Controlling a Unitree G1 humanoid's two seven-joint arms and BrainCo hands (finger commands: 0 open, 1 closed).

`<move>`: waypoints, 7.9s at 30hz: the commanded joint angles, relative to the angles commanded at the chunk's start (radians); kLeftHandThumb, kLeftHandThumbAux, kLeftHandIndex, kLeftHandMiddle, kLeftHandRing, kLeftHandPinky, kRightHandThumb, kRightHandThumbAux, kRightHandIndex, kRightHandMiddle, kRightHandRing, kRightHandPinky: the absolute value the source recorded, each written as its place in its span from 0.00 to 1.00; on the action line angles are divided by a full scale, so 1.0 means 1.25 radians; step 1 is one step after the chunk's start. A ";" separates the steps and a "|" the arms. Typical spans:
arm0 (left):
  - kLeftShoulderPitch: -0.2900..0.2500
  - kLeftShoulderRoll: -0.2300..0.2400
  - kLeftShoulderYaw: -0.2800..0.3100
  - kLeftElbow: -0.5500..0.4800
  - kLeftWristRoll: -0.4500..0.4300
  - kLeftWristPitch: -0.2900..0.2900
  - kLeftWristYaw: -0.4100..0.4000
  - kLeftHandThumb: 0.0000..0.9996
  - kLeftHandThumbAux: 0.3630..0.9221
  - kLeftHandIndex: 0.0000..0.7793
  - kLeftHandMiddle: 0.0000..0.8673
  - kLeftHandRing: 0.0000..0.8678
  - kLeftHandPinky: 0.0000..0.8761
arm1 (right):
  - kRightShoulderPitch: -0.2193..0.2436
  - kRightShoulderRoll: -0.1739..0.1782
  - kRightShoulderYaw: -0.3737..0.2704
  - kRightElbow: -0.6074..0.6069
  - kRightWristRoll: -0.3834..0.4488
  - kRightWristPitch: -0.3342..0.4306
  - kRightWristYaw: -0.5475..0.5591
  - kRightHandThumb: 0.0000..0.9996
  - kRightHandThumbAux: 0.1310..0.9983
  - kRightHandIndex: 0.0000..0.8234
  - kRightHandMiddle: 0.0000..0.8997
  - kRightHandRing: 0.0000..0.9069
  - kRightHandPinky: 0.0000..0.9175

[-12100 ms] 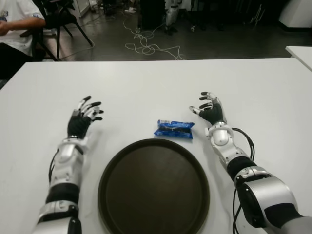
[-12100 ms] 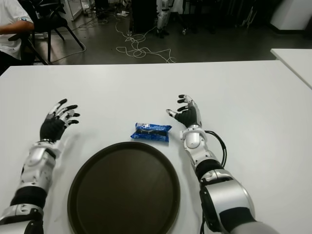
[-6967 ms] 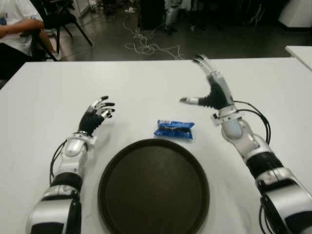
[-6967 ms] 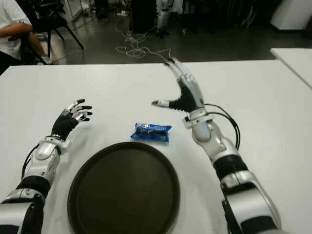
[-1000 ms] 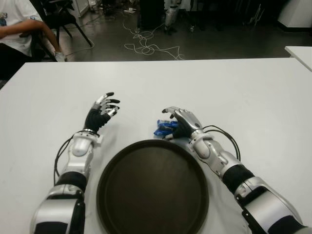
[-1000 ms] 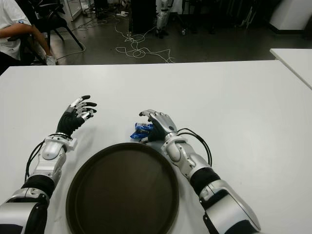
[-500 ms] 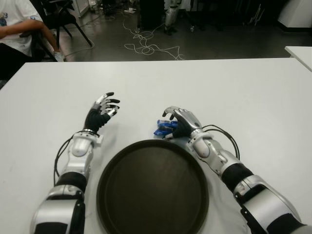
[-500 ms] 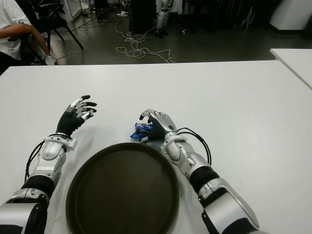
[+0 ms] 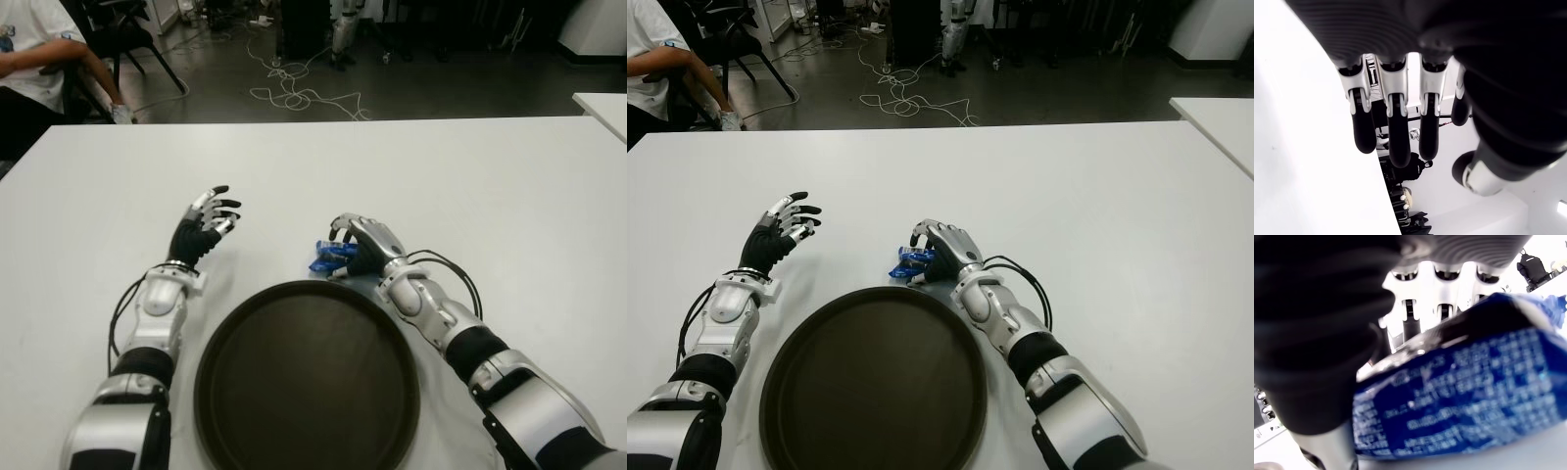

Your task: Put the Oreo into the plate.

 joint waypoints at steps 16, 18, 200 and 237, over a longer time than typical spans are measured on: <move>0.008 0.000 -0.006 -0.017 0.006 -0.002 0.006 0.30 0.62 0.23 0.37 0.37 0.35 | 0.008 -0.008 -0.004 -0.027 0.003 0.006 0.019 0.00 0.89 0.51 0.54 0.53 0.52; 0.009 0.001 -0.008 -0.020 0.010 -0.001 0.011 0.29 0.62 0.23 0.37 0.37 0.35 | 0.010 -0.008 -0.005 -0.030 0.003 0.010 0.020 0.00 0.89 0.51 0.54 0.52 0.52; 0.075 -0.020 -0.010 -0.183 -0.006 0.085 0.001 0.27 0.54 0.23 0.38 0.37 0.34 | 0.051 -0.065 0.054 -0.154 -0.047 0.111 0.176 0.00 0.89 0.26 0.27 0.26 0.28; 0.077 -0.017 -0.007 -0.189 -0.014 0.091 -0.014 0.27 0.55 0.23 0.38 0.36 0.34 | 0.011 -0.046 0.096 -0.031 -0.094 0.094 0.000 0.68 0.70 0.51 0.52 0.51 0.49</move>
